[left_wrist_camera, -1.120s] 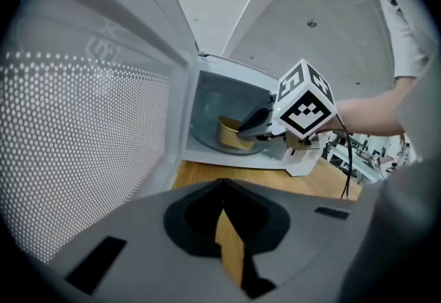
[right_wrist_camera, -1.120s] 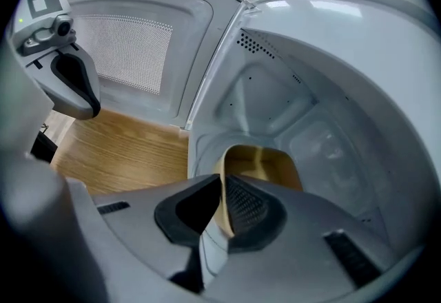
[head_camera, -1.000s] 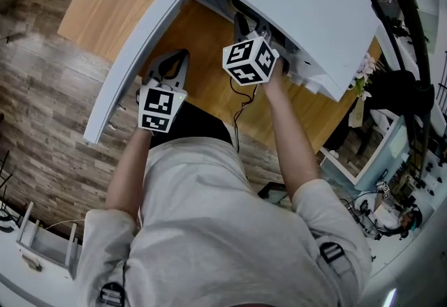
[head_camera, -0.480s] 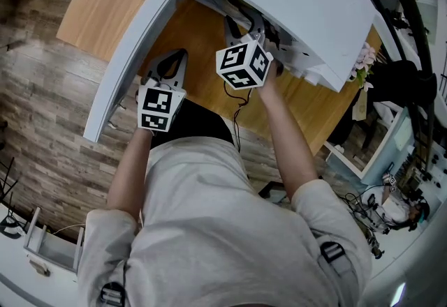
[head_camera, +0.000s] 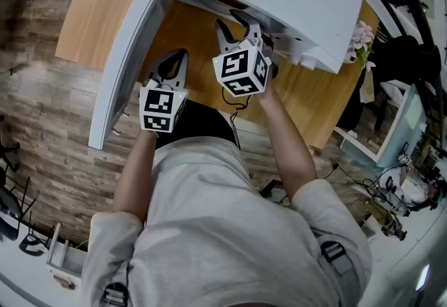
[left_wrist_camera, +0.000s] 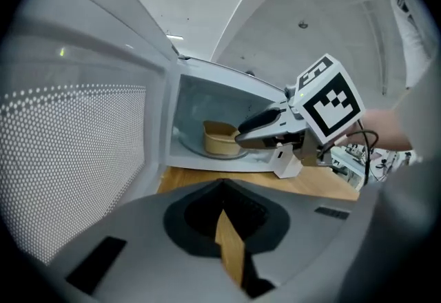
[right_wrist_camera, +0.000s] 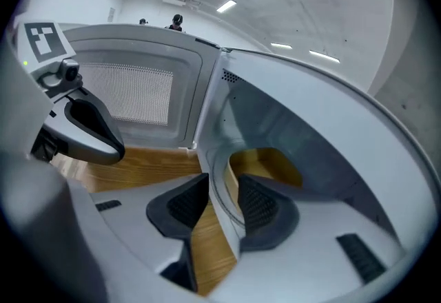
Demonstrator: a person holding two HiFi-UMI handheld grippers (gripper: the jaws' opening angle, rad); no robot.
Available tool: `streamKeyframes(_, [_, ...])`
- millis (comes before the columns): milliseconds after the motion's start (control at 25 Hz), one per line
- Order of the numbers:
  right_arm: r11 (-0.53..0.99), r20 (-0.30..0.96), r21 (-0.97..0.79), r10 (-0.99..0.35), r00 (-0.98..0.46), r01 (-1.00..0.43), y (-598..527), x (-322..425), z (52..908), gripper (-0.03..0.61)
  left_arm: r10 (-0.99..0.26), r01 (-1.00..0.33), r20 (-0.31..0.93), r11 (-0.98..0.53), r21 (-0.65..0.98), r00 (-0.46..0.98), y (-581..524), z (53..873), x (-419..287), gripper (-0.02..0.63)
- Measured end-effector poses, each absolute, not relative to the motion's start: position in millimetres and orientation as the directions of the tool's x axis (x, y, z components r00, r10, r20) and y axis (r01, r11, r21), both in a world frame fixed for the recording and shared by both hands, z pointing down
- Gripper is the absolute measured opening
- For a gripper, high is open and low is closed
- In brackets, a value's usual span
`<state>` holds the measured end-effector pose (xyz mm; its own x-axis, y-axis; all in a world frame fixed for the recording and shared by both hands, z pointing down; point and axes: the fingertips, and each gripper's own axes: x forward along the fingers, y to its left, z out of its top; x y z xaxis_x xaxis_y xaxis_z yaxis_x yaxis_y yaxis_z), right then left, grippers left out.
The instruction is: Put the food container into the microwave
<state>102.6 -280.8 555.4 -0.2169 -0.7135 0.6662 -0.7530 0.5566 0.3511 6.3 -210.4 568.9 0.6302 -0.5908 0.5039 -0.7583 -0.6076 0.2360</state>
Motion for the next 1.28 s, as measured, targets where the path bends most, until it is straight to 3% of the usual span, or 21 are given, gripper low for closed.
streamKeyframes(280, [0.463, 0.656, 0.252, -0.728, -0.202, -0.85, -261.0, 107.4, 551.5, 0.076, -0.569, -0.718, 0.489, -0.669, 0.192, 0.661, -218.1, 552.6, 19.4, 0.011])
streamKeyframes(400, [0.395, 0.641, 0.217, -0.747, -0.175, -0.893, -250.8, 111.4, 552.1, 0.008, -0.561, -0.718, 0.486, -0.656, 0.234, 0.671, -219.0, 552.9, 18.4, 0.011])
streamKeyframes(840, [0.14, 0.655, 0.058, -0.752, -0.068, -0.988, -208.2, 138.5, 568.7, 0.005, -0.473, -0.664, 0.503, -0.675, 0.321, 0.724, -213.8, 551.1, 33.6, 0.011])
streamKeyframes(1280, [0.07, 0.635, -0.023, -0.77, -0.069, -0.997, -149.6, 170.5, 563.6, 0.003, -0.483, -0.668, 0.504, -0.683, 0.295, 0.716, -202.7, 542.7, 55.8, 0.011])
